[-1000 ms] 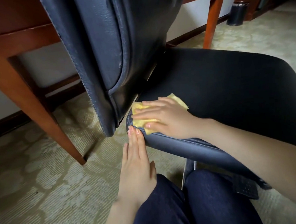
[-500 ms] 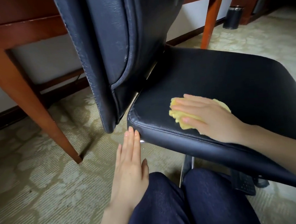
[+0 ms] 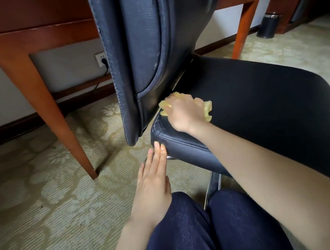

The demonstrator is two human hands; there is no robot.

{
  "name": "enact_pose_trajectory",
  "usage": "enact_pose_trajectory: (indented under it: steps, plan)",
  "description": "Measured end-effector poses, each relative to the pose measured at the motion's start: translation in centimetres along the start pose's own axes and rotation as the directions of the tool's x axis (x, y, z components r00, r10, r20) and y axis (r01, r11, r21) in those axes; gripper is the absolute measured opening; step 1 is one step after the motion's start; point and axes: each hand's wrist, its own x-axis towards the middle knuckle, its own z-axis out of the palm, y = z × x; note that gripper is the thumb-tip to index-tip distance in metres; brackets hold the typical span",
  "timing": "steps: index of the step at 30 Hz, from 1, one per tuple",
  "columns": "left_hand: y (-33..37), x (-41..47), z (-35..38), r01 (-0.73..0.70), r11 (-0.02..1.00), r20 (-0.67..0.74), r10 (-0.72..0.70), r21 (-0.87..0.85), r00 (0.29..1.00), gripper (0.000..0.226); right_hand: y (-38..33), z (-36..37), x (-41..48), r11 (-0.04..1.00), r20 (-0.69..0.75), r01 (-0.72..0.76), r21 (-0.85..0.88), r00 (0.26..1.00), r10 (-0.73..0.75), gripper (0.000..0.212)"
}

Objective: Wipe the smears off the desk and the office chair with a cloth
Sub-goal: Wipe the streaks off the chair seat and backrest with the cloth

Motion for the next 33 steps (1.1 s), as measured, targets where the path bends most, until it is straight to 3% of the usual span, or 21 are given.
enact_pose_trajectory:
  steps: [4, 8, 12, 16, 21, 24, 27, 33]
  plan:
    - [0.3, 0.1, 0.2, 0.002, 1.0, 0.003, -0.002, -0.023, 1.0, 0.083, -1.5, 0.2, -3.0, 0.982, -0.03, 0.191, -0.011, 0.981, -0.191, 0.024]
    - [-0.3, 0.1, -0.2, -0.032, 0.998, 0.015, 0.032, 0.052, 0.999, 0.081, -0.3, -0.5, -5.7, 0.944, 0.063, 0.327, 0.038, 0.942, -0.329, 0.04]
    - [1.2, 0.3, -0.4, 0.036, 0.999, -0.114, -0.039, -0.026, 0.993, 0.061, 1.9, -0.8, -9.4, 0.902, 0.07, 0.41, -0.134, 0.912, -0.404, 0.052]
    - [3.0, 1.2, -0.6, 0.053, 0.992, -0.382, -0.093, -0.115, 0.92, 0.041, 4.3, -0.5, -13.8, 0.926, -0.107, 0.286, -0.246, 0.941, -0.319, 0.059]
    - [5.7, 2.2, 0.9, -0.129, 0.991, -0.248, 0.114, -0.042, 0.962, 0.054, 10.2, -0.2, -20.0, 0.901, -0.286, 0.152, -0.405, 0.916, -0.283, 0.06]
    - [6.9, 2.7, 2.1, -0.191, 0.981, -0.195, 0.191, 0.019, 0.962, 0.057, 13.7, -0.7, -23.0, 0.905, -0.418, 0.033, -0.423, 0.88, -0.227, 0.047]
    - [7.6, 2.8, 3.4, -0.177, 0.984, -0.189, 0.179, 0.025, 0.965, 0.059, 16.9, -1.3, -25.7, 0.936, -0.483, -0.051, -0.348, 0.865, -0.133, 0.041]
    - [7.3, 2.7, 4.1, -0.145, 0.989, -0.228, 0.148, 0.03, 0.962, 0.055, 19.5, -3.4, -27.5, 0.973, -0.501, -0.228, -0.03, 0.846, 0.183, 0.04]
